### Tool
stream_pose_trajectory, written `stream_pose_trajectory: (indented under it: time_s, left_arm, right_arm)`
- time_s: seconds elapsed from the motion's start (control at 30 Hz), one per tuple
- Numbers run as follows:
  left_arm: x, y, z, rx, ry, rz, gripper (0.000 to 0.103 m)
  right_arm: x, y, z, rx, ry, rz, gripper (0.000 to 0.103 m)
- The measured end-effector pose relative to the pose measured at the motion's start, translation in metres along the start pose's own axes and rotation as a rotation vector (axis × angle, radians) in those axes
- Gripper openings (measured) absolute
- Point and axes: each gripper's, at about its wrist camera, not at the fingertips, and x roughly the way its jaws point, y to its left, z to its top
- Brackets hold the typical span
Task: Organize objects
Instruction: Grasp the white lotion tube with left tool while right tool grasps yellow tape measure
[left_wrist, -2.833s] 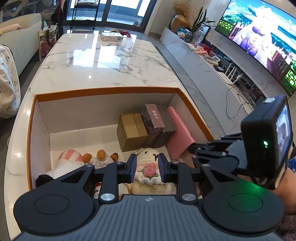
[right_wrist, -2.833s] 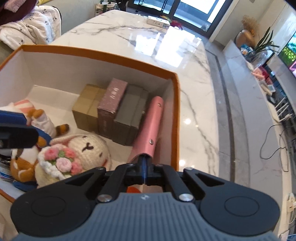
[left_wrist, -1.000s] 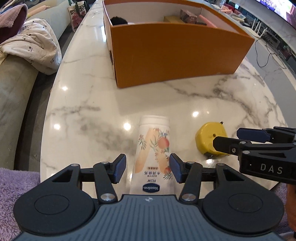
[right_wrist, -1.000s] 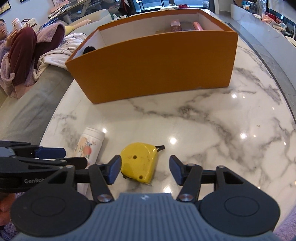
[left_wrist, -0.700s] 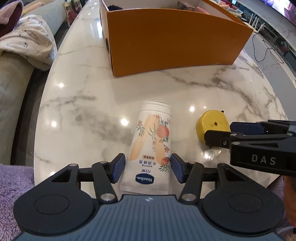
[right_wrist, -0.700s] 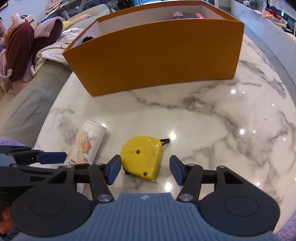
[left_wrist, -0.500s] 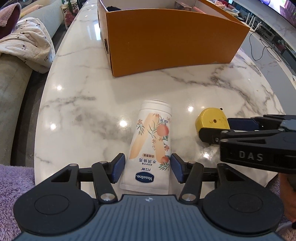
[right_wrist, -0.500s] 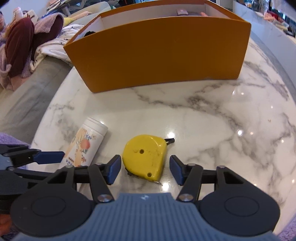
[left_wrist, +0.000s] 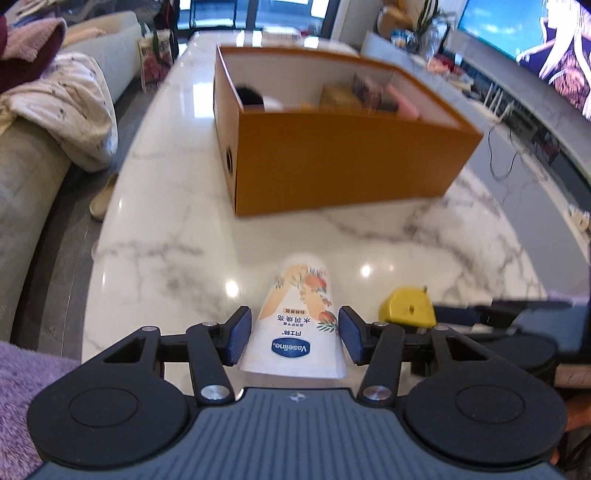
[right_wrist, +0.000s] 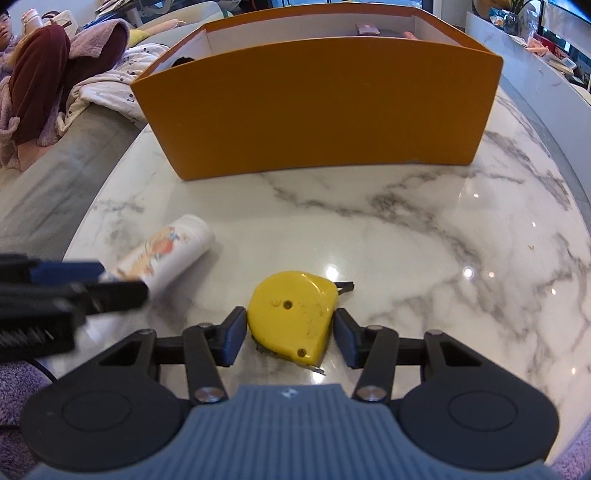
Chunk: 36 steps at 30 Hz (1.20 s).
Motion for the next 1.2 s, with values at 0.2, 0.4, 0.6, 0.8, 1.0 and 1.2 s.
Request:
stream_pose_trajectory:
  time_s: [0.2,0.4,0.6,0.8,1.0,1.2]
  left_arm:
    - [-0.003,0.001,0.013,-0.030,-0.048,-0.012,0.006]
    - [0.015,-0.005,0.002,-0.010,0.067,-0.021,0.040]
    - [0.035,-0.008,-0.015,-0.010,0.172,-0.001,0.055]
    - [0.039,-0.015,-0.021,0.033,0.180,-0.001,0.056]
    - [0.043,-0.032,-0.022,0.089,0.160,0.002,0.056]
    - [0.045,-0.034,-0.022,0.089,0.125,-0.004,0.064]
  right_arm:
    - [-0.002,-0.004,-0.002,0.009,0.000,-0.002,0.053]
    - [-0.006,-0.008,-0.004,0.023,-0.005,0.036,0.053]
    - [-0.003,-0.004,-0.005,0.005,0.001,0.051,0.053]
    - [-0.004,-0.010,-0.005,0.029,-0.005,0.058,0.053]
    - [-0.005,-0.020,-0.003,0.050,-0.013,0.015,0.053]
    - [-0.006,-0.029,-0.002,0.075,-0.021,0.007,0.053]
